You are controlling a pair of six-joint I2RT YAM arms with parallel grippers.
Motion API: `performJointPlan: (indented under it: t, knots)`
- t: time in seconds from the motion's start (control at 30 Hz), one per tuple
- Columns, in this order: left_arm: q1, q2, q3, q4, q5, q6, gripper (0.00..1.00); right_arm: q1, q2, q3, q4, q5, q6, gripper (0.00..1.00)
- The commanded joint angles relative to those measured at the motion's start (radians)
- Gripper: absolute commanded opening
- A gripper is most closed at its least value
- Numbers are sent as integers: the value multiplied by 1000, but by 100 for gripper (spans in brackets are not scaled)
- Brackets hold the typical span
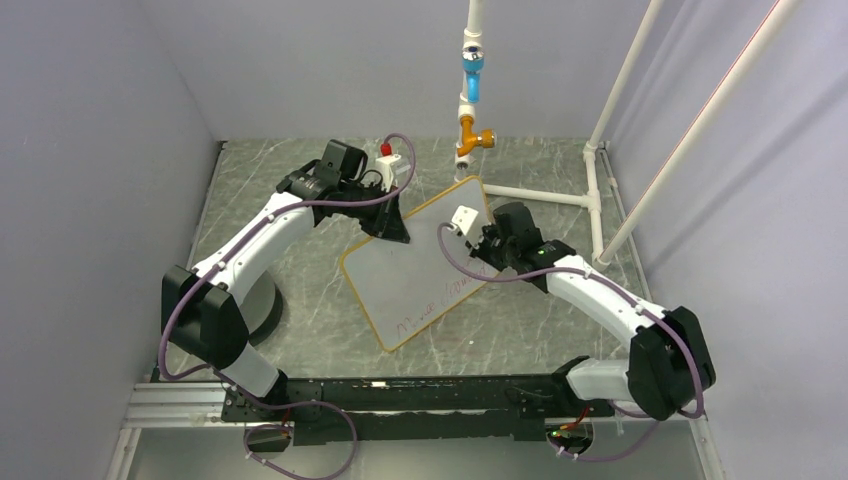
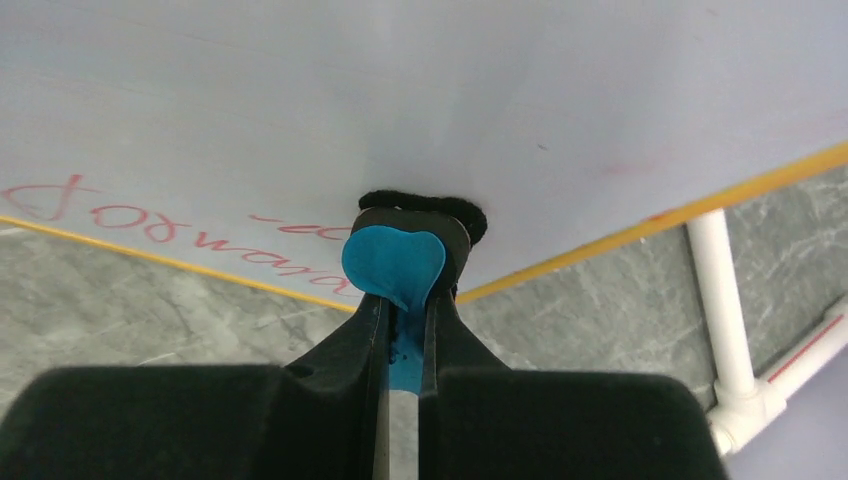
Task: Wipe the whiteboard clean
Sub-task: Erase the whiteboard at the center of the board.
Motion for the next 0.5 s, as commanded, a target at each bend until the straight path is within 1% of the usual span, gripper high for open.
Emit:
performJointPlan:
  t: [0.0,0.1,0.13,0.2,0.27,0.37,0.47]
  knots:
    - [-10,-56,12,21,108,-23,0,96,-14,6,11,-71,14,0]
    - [-10,-54,12,20,110,-23,0,250,-37,-63,7,-64,-11,0]
    - [-10,-52,13,19,110,-22,0,281,-40,-78,7,-63,-16,0]
    - [-10,-54,12,19,109,-23,0,290,-31,-77,7,-37,-12,0]
    - [-11,-57,12,19,109,-21,0,255,-18,-61,16,18,-18,0]
    - [-11,-58,13,18,110,-21,0,116,-20,-27,33,16,-16,0]
    - [-11,-58,14,19,112,-21,0,31,-15,-1,46,34,-21,0]
